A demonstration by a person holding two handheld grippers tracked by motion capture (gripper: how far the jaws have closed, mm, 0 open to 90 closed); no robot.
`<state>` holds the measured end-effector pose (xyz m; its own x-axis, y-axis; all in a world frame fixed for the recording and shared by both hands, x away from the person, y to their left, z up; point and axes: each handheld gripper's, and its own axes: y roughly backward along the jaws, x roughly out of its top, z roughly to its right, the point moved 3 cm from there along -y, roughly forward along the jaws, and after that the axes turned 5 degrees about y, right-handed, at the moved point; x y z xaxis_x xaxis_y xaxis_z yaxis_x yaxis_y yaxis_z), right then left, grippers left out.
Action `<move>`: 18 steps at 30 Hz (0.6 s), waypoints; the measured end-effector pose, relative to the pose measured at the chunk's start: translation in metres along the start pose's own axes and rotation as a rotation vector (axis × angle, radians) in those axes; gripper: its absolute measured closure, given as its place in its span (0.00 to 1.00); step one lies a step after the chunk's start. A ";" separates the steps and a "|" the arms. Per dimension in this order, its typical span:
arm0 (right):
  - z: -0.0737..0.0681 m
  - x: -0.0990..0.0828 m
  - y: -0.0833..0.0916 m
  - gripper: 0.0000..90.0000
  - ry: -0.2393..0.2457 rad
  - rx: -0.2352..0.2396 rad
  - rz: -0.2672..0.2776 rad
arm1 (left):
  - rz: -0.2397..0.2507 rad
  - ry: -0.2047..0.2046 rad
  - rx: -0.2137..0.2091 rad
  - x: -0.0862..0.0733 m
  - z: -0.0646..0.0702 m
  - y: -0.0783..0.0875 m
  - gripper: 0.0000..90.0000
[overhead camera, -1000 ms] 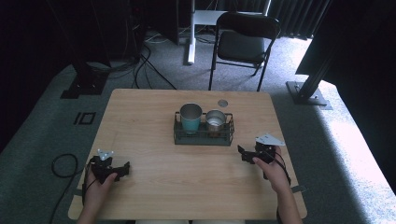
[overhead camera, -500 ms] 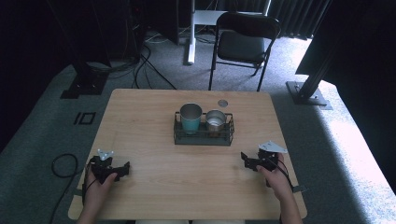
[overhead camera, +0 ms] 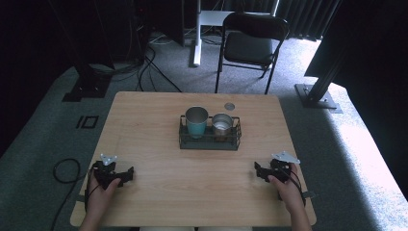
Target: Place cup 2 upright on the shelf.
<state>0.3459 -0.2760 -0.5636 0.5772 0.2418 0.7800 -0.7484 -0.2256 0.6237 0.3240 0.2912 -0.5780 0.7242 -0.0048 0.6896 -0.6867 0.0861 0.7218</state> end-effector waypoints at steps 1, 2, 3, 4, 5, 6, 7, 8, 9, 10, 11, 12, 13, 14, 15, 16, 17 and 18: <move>0.001 -0.001 0.000 0.12 -0.005 -0.002 -0.004 | 0.000 0.000 0.000 0.000 0.000 0.000 0.03; 0.001 -0.003 0.001 0.12 -0.012 -0.005 -0.006 | 0.000 0.000 0.000 0.000 0.000 0.000 0.03; 0.002 -0.004 0.001 0.12 -0.010 -0.006 -0.011 | 0.000 0.000 0.000 0.000 0.000 0.000 0.03; 0.002 -0.006 0.002 0.12 -0.009 -0.007 -0.017 | 0.000 0.000 0.000 0.000 0.000 0.000 0.03; 0.002 -0.007 0.002 0.12 -0.013 -0.010 -0.018 | 0.000 0.000 0.000 0.000 0.000 0.000 0.03; 0.003 -0.009 0.003 0.12 -0.007 -0.013 -0.021 | 0.000 0.000 0.000 0.000 0.000 0.000 0.03; 0.004 -0.010 0.004 0.12 -0.014 -0.014 -0.024 | 0.000 0.000 0.000 0.000 0.000 0.000 0.03; 0.004 -0.012 0.004 0.13 -0.020 -0.018 -0.029 | 0.000 0.000 0.000 0.000 0.000 0.000 0.03; 0.005 -0.013 0.005 0.12 -0.010 -0.024 -0.033 | 0.000 0.000 0.000 0.000 0.000 0.000 0.03; 0.006 -0.014 0.005 0.13 -0.007 -0.035 -0.033 | 0.000 0.000 0.000 0.000 0.000 0.000 0.03; 0.007 -0.015 0.005 0.12 -0.007 -0.042 -0.033 | 0.000 0.000 0.000 0.000 0.000 0.000 0.03; 0.007 -0.017 0.006 0.12 -0.013 -0.043 -0.037 | 0.000 0.000 0.000 0.000 0.000 0.000 0.03; 0.008 -0.018 0.006 0.12 -0.020 -0.044 -0.036 | 0.000 0.000 0.000 0.000 0.000 0.000 0.03; 0.008 -0.019 0.006 0.12 -0.022 -0.045 -0.040 | 0.000 0.000 0.000 0.000 0.000 0.000 0.03; 0.007 -0.020 0.006 0.12 -0.024 -0.046 -0.044 | 0.000 0.000 0.000 0.000 0.000 0.000 0.03; 0.007 -0.020 0.006 0.12 -0.024 -0.046 -0.044 | 0.000 0.000 0.000 0.000 0.000 0.000 0.03; 0.007 -0.022 0.006 0.12 -0.020 -0.047 -0.053 | 0.000 0.000 0.000 0.000 0.000 0.000 0.03; 0.007 -0.024 0.008 0.12 -0.016 -0.055 -0.066 | 0.000 0.000 0.000 0.000 0.000 0.000 0.03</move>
<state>0.3288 -0.2906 -0.5773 0.6303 0.2396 0.7384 -0.7253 -0.1573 0.6702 0.3241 0.2912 -0.5780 0.7241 -0.0044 0.6897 -0.6869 0.0861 0.7217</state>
